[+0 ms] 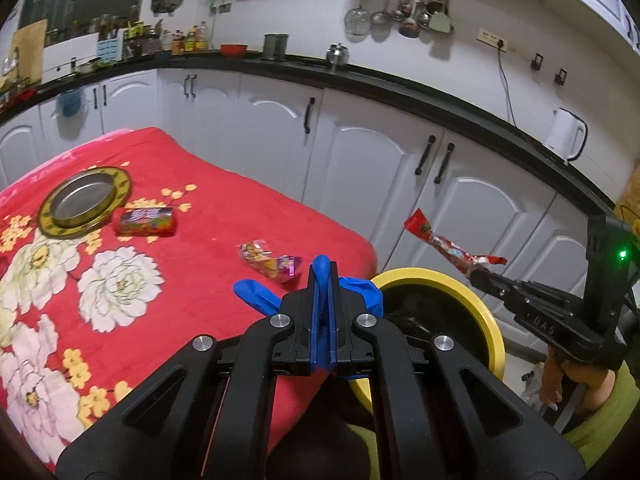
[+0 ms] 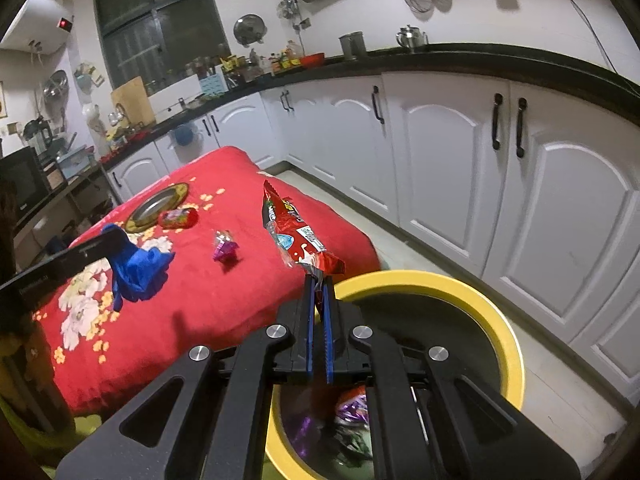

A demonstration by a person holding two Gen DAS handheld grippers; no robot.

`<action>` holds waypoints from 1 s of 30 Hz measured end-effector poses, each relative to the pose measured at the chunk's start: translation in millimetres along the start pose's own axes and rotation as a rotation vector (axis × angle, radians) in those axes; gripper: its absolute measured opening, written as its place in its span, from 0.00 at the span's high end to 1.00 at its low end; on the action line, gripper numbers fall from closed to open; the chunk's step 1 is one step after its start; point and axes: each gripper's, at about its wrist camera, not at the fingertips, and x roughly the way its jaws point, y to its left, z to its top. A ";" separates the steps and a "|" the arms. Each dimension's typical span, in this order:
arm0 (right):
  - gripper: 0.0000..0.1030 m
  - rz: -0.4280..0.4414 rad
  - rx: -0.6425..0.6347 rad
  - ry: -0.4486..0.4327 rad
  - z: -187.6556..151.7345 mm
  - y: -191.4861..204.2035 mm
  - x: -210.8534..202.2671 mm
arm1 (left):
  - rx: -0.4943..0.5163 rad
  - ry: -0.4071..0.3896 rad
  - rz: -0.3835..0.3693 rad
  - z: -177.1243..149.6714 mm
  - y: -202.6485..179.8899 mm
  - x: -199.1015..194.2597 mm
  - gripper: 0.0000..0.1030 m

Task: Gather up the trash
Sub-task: 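Carry the blue glove and red wrapper over the yellow bin with both tools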

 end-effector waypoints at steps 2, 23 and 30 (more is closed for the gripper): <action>0.96 -0.011 0.005 0.008 -4.7 -5.2 -1.0 | 0.012 0.001 -0.012 0.8 -6.5 3.7 0.99; 0.95 -0.080 0.073 0.108 -49.7 -46.4 -4.6 | 0.127 0.053 -0.124 -1.1 -73.3 49.4 0.99; 0.95 -0.089 0.091 0.133 -58.3 -53.7 -3.2 | 0.139 0.087 -0.151 -4.2 -86.7 66.2 0.99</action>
